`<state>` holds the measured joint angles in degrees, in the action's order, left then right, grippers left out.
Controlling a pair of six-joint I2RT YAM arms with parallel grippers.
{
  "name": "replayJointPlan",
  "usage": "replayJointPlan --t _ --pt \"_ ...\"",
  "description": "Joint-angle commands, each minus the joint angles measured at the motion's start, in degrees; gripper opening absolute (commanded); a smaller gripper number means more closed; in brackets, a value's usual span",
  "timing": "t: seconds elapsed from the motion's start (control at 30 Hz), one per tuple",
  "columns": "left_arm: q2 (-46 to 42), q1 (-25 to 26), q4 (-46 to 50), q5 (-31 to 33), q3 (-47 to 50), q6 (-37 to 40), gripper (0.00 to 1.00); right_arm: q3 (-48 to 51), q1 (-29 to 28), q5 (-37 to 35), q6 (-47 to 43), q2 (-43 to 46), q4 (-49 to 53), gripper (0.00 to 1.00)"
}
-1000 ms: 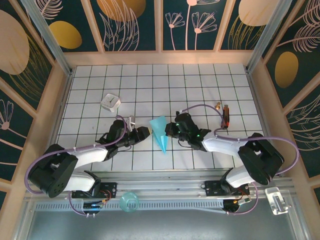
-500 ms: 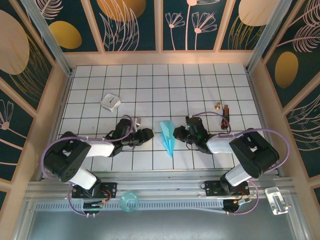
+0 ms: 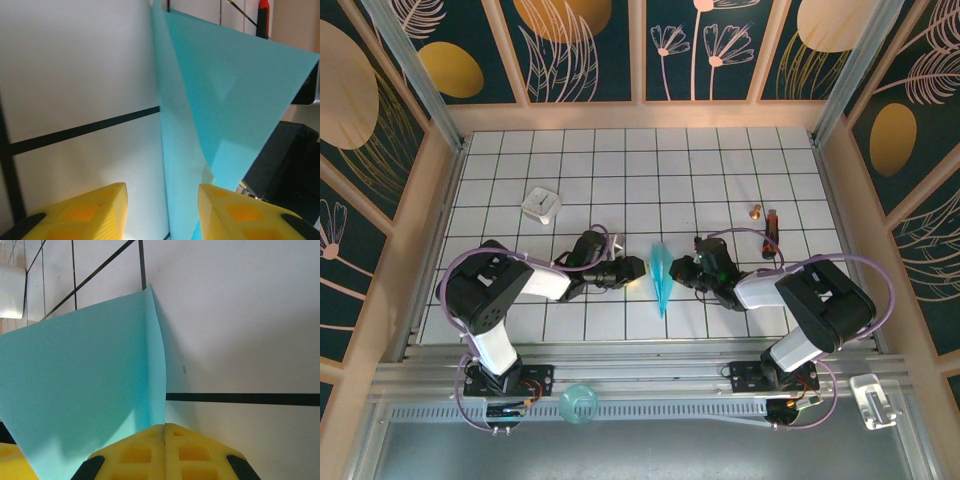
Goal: Fold a paper plane with a square sheet of paper (pick it up from the middle)
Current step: Move a paper plane to the center of the table.
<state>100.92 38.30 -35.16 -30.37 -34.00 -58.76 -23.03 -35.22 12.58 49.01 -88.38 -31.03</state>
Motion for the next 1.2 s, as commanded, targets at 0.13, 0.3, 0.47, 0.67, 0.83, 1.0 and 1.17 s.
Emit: replayJointPlan --t 0.13,0.3,0.47,0.67,0.83,1.0,1.17 --pt "2.3 0.8 -5.6 -2.7 -2.7 -0.5 0.48 0.6 0.6 0.6 -0.2 -0.5 -1.5 0.0" --pt "4.6 0.9 -1.3 -1.2 -5.2 1.4 0.39 0.4 0.7 0.6 -0.4 -0.3 -1.3 0.0" --pt "5.7 0.9 -0.6 -0.7 -5.9 1.7 0.22 0.3 0.7 0.3 -0.8 0.1 -0.6 0.0" --pt "3.5 0.1 0.6 1.8 -4.3 2.9 0.02 0.6 1.7 0.2 -2.0 1.7 0.7 0.0" --pt "1.0 -2.0 0.4 3.2 -1.9 2.4 0.0 -0.1 1.9 0.5 -1.8 1.8 0.1 0.0" --pt "0.6 -3.1 1.6 3.3 -1.7 3.1 0.0 -0.8 1.9 0.6 -1.1 0.5 -1.5 0.0" --pt "2.1 -3.2 1.7 3.2 -2.6 3.4 0.01 -2.5 1.8 1.4 -1.3 -2.4 -3.4 0.0"
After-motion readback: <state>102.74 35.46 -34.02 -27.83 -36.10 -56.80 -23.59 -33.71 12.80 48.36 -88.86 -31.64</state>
